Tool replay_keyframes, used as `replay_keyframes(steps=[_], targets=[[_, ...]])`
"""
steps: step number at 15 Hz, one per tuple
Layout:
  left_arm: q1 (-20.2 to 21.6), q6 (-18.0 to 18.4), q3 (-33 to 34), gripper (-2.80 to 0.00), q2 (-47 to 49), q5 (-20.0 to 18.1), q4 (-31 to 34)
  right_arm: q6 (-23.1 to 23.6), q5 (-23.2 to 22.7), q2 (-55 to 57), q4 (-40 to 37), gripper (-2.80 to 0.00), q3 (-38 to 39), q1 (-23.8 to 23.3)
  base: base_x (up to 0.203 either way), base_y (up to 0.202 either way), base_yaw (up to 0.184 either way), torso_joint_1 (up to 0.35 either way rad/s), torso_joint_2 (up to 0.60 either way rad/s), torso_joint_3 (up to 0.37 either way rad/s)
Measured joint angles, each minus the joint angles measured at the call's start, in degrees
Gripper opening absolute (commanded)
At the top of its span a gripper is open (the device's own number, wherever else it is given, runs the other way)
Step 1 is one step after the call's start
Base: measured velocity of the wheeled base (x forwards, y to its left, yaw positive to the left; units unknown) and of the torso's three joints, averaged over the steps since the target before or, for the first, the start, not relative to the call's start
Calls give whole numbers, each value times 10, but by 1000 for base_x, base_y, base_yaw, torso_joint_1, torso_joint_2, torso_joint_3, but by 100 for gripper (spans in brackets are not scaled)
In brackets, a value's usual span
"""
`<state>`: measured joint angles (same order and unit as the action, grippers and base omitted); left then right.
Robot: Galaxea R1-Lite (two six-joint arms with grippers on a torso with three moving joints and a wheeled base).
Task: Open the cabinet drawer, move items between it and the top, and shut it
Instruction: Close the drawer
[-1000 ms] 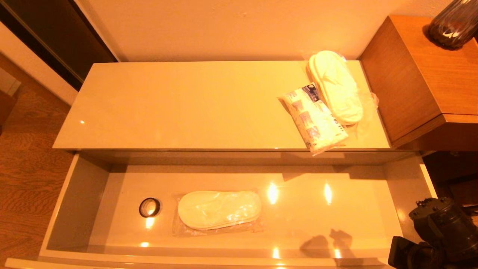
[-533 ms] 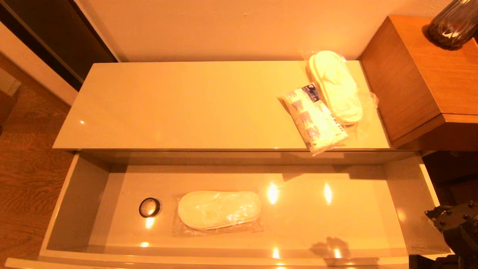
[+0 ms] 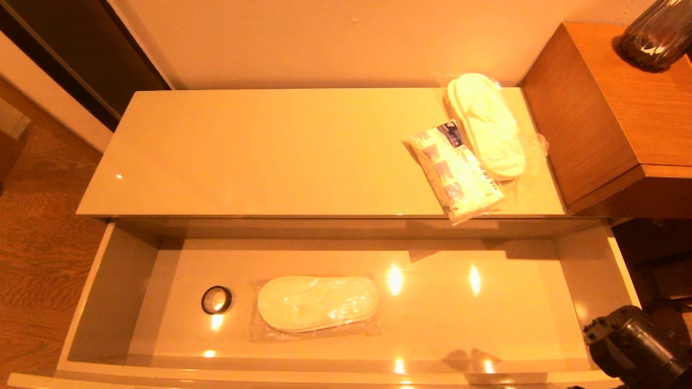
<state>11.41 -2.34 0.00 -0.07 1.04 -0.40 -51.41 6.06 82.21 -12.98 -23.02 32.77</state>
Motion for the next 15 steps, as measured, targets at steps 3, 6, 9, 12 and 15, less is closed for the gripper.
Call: replay_keyframes(steps=[3, 6, 9, 12, 15], targets=[[0, 0, 0, -280, 0, 0, 0, -1, 0, 28, 5, -280, 3, 0, 0, 0, 0, 0, 0, 0], [0, 0, 0, -280, 0, 0, 0, -5, 1, 43, 21, -280, 3, 0, 0, 0, 0, 0, 0, 0], [0, 0, 0, -280, 0, 0, 0, -7, 1, 58, 25, -280, 2, 0, 0, 0, 0, 0, 0, 0], [0, 0, 0, -280, 0, 0, 0, -9, 2, 75, 44, -280, 3, 0, 0, 0, 0, 0, 0, 0], [0, 0, 0, -280, 0, 0, 0, -15, 6, 83, 61, -280, 1, 0, 0, 0, 0, 0, 0, 0]])
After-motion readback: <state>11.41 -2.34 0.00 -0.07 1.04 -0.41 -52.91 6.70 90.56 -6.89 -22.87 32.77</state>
